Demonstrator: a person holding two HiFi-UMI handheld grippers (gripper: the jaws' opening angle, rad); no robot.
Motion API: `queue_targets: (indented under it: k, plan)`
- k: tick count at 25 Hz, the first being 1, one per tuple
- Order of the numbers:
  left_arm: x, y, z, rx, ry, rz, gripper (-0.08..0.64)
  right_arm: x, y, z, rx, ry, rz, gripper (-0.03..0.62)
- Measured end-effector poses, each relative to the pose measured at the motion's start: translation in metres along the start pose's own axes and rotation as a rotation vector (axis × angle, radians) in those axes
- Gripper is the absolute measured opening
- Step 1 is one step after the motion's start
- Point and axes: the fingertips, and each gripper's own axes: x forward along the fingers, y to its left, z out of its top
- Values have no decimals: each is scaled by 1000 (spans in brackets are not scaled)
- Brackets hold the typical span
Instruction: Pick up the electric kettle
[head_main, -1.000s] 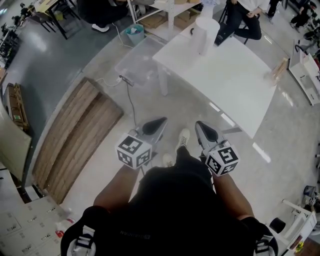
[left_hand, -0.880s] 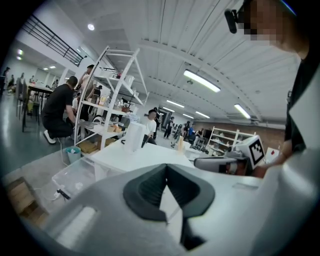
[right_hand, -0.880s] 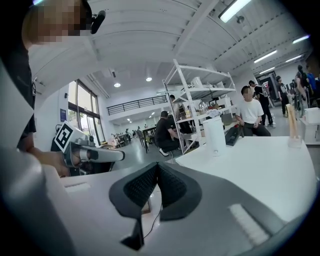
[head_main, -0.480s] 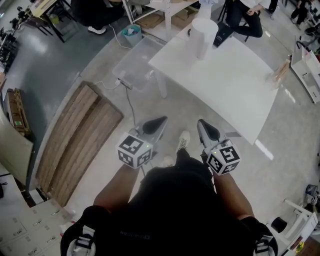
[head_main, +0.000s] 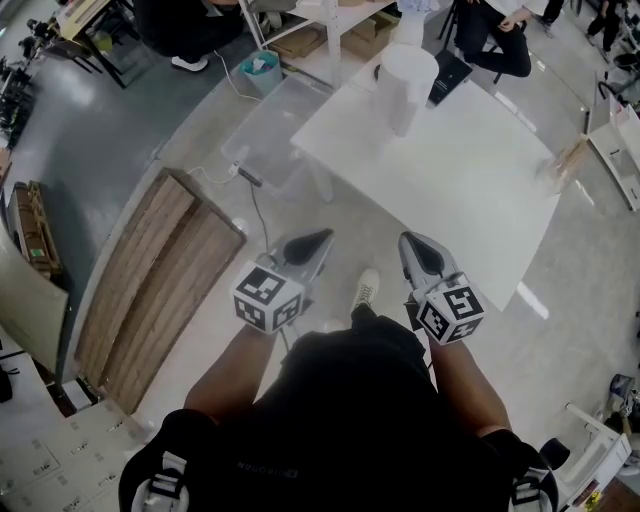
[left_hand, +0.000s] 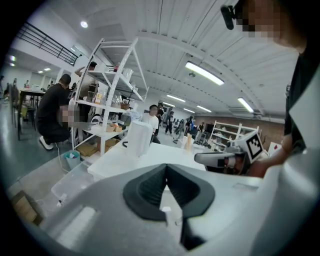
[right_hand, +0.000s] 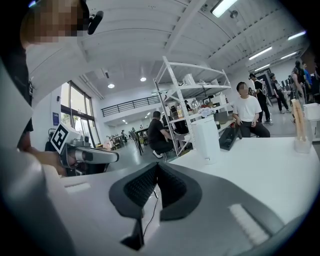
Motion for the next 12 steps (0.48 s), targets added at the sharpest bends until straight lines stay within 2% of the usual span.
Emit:
queue_targets:
  k: [12]
  plan:
    - [54, 30, 43, 2, -19, 31, 2, 35, -56, 35, -12, -6, 25, 6]
